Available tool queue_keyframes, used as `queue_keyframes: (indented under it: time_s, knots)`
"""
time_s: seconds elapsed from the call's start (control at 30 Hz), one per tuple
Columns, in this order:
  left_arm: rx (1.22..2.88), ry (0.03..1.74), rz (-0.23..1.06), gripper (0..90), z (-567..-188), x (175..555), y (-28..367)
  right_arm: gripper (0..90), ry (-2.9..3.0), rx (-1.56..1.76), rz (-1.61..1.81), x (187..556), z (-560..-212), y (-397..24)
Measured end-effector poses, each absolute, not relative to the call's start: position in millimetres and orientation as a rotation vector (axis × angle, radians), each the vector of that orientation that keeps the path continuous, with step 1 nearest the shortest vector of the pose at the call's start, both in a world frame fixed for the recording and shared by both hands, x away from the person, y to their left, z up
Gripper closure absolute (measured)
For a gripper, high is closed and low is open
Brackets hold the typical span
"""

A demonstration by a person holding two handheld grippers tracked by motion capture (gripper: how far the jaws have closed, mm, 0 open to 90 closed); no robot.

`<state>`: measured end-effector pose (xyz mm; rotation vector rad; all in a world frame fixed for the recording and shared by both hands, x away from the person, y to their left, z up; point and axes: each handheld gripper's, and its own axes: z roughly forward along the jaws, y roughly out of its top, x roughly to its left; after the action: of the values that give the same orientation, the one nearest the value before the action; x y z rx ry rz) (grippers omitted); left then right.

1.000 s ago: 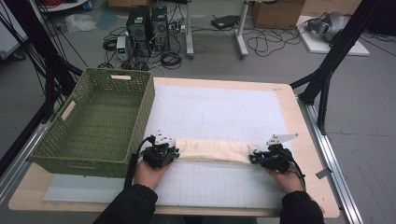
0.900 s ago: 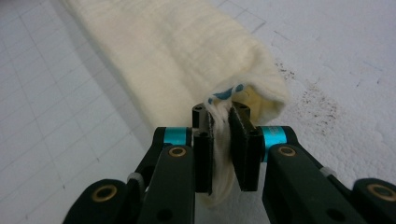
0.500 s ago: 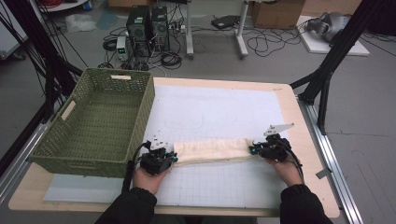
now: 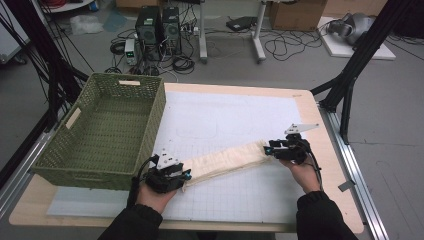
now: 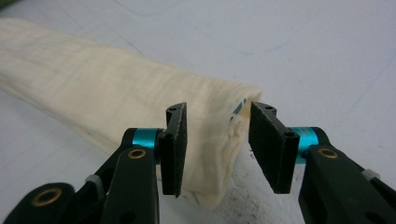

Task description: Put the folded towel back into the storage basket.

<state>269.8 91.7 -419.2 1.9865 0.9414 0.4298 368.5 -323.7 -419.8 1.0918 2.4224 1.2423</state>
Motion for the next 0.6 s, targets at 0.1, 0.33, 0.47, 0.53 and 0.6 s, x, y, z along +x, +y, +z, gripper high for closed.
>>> queue_keyframes:
  time_s: [0.1,0.33,0.47,0.53,0.6]
  knots:
    - [2.029,0.836,0.429,55.8,-410.8,281.4,78.8,50.3,2.387,1.095,1.262,357.4,-414.1,-330.9]
    - [2.084,0.668,0.383,51.0,-401.4,318.4,48.4,46.0,2.358,1.093,1.269,334.2,-419.7,-340.8]
    - [2.101,0.664,0.309,46.7,-403.0,336.8,35.4,42.7,2.361,1.098,1.263,326.2,-423.1,-343.7]
    - [2.105,0.677,0.285,45.2,-404.1,343.9,28.8,41.6,2.359,1.096,1.271,322.7,-423.3,-344.9]
    - [2.141,0.663,0.264,44.0,-405.1,349.4,20.1,40.2,2.359,1.094,1.269,319.9,-422.9,-345.4]
